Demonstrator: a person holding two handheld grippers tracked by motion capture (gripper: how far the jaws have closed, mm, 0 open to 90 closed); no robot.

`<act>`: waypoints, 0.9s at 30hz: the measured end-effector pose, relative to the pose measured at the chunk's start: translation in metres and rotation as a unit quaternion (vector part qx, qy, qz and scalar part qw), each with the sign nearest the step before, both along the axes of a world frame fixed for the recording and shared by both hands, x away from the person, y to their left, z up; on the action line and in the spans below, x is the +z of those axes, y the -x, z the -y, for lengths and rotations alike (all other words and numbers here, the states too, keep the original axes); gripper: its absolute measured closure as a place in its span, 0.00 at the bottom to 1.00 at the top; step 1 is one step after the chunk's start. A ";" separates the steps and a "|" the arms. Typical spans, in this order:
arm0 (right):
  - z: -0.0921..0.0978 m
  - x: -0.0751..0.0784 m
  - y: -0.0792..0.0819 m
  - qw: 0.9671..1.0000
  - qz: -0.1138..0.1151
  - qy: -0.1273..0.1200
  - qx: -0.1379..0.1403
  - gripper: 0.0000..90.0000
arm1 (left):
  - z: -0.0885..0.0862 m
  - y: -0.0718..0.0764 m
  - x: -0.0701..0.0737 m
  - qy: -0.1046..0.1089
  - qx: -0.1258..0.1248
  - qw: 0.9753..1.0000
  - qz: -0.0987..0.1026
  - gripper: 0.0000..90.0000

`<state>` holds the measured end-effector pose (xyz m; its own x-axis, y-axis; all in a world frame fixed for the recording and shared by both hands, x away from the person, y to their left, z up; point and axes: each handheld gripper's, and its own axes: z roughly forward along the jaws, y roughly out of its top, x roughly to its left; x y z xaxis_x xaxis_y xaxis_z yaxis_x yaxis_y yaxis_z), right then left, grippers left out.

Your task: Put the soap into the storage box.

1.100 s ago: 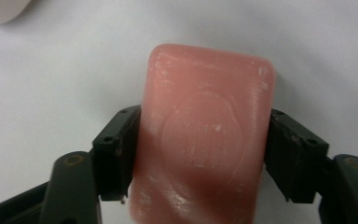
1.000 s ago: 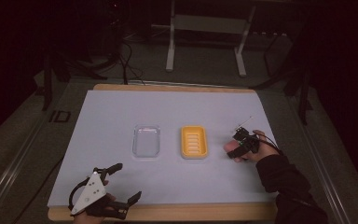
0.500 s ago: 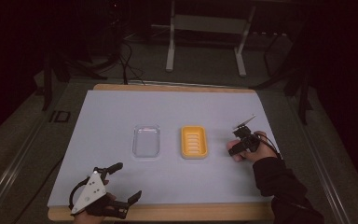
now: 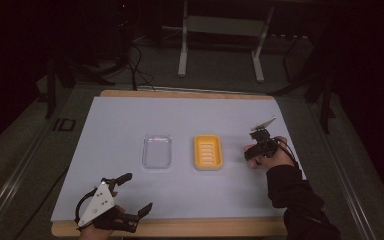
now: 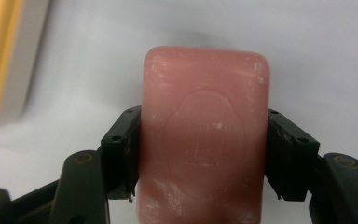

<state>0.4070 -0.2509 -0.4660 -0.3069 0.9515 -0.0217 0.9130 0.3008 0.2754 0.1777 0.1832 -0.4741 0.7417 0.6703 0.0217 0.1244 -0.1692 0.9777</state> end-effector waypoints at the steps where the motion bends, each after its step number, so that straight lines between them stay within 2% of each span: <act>1: -0.001 0.003 -0.001 1.000 0.004 -0.002 -0.002 0.41 | 0.000 0.000 0.000 -0.001 -0.001 1.000 0.000 0.00; 13: -0.029 0.038 -0.009 1.000 0.016 -0.013 -0.017 0.41 | 0.003 0.001 0.000 -0.012 -0.002 1.000 0.008 0.00; 19: -0.045 0.050 -0.012 0.999 0.022 -0.016 -0.021 0.41 | 0.002 0.001 0.001 -0.011 -0.001 1.000 0.009 0.00; 22: -0.052 0.055 -0.014 0.999 0.018 -0.024 -0.024 0.41 | 0.002 0.001 0.001 -0.011 -0.001 1.000 0.009 0.00; 27: -0.065 0.062 -0.016 0.999 0.027 -0.015 -0.021 0.41 | 0.002 0.001 0.001 -0.008 -0.004 1.000 0.012 0.00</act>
